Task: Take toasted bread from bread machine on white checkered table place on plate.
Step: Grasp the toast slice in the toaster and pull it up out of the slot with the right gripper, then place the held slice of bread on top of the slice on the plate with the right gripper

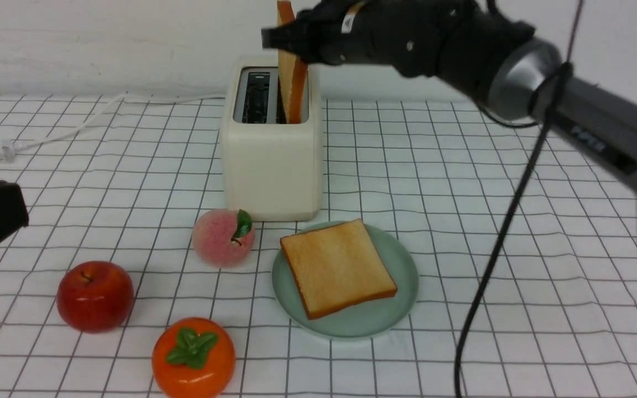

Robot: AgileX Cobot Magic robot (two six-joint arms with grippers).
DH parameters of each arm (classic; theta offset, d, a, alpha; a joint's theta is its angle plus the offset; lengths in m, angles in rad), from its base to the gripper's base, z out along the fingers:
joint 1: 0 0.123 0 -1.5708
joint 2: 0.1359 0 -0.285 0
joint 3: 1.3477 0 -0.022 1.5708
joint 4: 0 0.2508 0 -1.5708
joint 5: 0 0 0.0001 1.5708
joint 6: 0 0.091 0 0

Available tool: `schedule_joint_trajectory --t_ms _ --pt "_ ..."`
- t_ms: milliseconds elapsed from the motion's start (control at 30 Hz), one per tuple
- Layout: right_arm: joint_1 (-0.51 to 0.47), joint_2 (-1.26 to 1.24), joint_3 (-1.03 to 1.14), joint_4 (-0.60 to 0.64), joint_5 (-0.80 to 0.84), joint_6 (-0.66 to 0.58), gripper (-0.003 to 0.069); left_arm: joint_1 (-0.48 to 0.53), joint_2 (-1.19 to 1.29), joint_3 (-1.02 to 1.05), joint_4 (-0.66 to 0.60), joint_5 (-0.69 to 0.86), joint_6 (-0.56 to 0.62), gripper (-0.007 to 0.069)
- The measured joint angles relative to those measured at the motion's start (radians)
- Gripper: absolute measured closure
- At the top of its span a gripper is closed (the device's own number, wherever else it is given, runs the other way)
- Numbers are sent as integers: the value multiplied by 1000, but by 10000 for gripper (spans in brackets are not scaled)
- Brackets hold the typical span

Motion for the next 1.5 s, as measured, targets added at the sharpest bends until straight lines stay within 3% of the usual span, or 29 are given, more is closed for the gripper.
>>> schedule_joint_trajectory --t_ms 100,333,467,633,767,833,867,900,967,1000,1033,1167,1300,1500 --pt "0 -108 -1 7 104 -16 582 0 0 0 6 -2 0 638" --pt "0 -377 -9 105 676 -222 585 0 0 0 9 68 0 638" --pt "0 -436 9 153 829 -254 585 0 0 0 10 111 20 638" --pt "0 -522 179 184 833 -254 585 0 0 0 9 115 48 638" --pt "-37 -590 469 284 803 -273 585 0 0 0 9 123 54 638" --pt "-88 -590 617 408 698 -340 585 0 0 0 9 137 57 638" --pt "-130 -573 703 534 633 -428 585 0 0 0 10 150 57 638" --pt "-135 -571 712 552 633 -440 585 0 0 0 10 154 57 638" --pt "-196 -527 796 777 580 -601 585 0 0 0 10 175 57 638" --pt "-201 -523 801 795 578 -601 585 0 0 0 10 178 57 638" --pt "-244 -473 835 960 565 -713 585 0 0 0 10 188 56 638" --pt "-280 -378 848 1137 563 -832 585 0 0 0 11 198 56 638" --pt "-284 -269 848 1238 533 -924 585 0 0 0 11 204 56 638" --pt "-291 -201 848 1260 404 -954 585 0 0 0 11 211 56 638"
